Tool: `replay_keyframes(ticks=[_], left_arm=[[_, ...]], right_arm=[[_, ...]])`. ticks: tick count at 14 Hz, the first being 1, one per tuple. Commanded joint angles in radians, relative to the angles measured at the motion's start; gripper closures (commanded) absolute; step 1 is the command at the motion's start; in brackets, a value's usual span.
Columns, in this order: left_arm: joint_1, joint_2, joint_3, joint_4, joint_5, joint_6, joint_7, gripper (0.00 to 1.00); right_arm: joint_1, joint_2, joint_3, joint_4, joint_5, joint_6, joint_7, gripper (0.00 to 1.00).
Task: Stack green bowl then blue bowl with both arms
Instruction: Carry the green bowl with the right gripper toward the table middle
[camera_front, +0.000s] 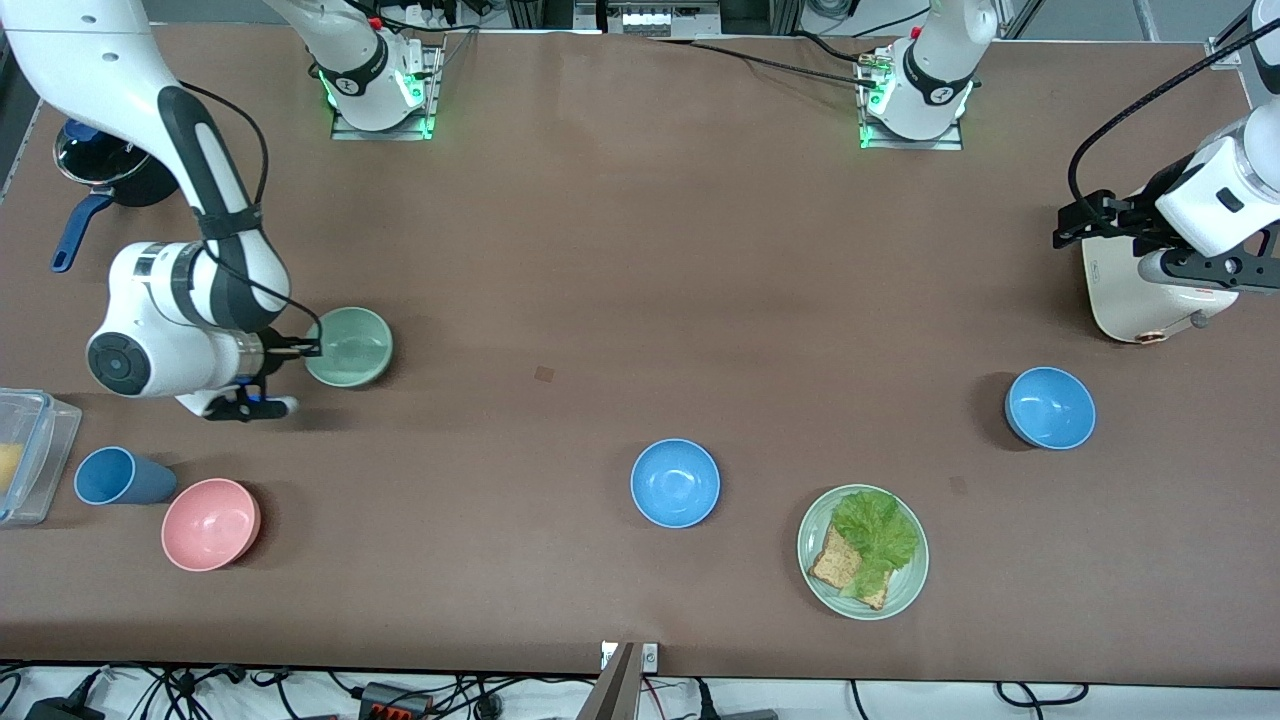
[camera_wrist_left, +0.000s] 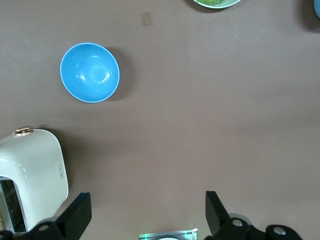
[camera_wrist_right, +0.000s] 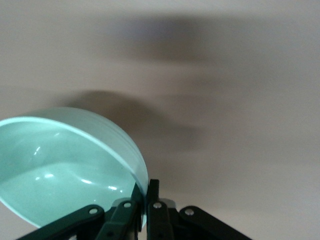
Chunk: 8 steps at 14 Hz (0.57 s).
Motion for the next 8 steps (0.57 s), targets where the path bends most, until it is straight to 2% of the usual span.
replay_keyframes(ticks=[1, 6, 8], left_arm=[[0.002, 0.012, -0.002, 0.032, 0.001, -0.018, 0.003, 0.0], [0.002, 0.014, -0.002, 0.032, 0.001, -0.018, 0.003, 0.0], [0.002, 0.012, -0.002, 0.032, 0.001, -0.018, 0.003, 0.0]], right_arm=[[0.096, 0.008, 0.034, 0.104, 0.047, -0.06, 0.06, 1.0], [0.413, 0.097, 0.034, 0.245, 0.072, -0.044, 0.411, 1.0], [0.495, 0.12, 0.035, 0.277, 0.075, -0.03, 0.509, 1.0]])
